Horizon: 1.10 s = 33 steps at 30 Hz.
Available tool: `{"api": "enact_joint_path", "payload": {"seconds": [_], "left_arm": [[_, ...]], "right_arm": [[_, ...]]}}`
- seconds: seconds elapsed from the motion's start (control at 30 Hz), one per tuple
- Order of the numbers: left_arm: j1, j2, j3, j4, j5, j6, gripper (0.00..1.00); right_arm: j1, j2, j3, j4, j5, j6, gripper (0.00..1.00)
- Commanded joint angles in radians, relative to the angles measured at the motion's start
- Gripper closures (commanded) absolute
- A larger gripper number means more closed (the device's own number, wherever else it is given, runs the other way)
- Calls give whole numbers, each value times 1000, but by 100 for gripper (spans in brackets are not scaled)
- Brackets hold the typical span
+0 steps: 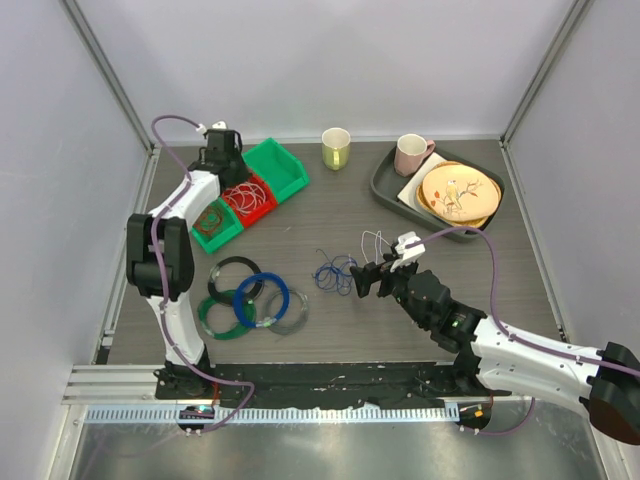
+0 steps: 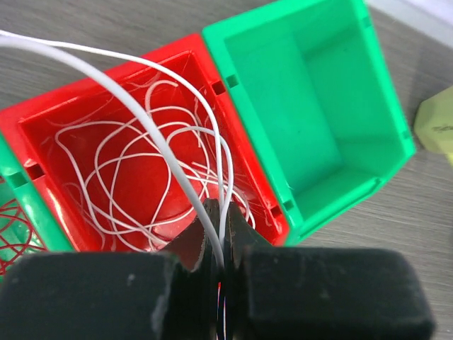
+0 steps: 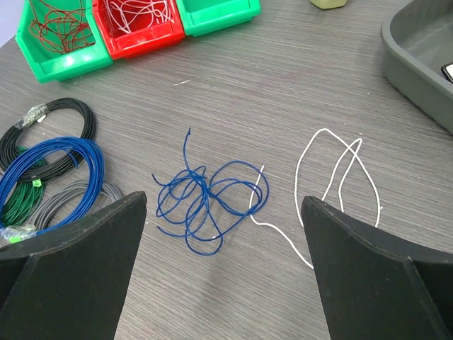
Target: Untangle the cables
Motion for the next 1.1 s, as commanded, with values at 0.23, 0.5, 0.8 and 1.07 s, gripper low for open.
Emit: {"api": "enact_joint_path", "payload": {"seconds": [0.23, 0.5, 0.8, 1.07], "left_arm": [[1, 59, 62, -86, 16, -37, 86], [2, 1, 42, -86, 86, -42, 43], [-2, -154, -1, -91, 238, -49, 14], [-24, -266, 6, -337, 137, -115, 2]], "right_arm": [[3, 28, 36, 26, 1, -18, 4], [3, 31, 41, 20, -4, -18, 4], [3, 24, 39, 18, -16, -15, 4], [1, 22, 42, 18, -42, -6, 4]]}}
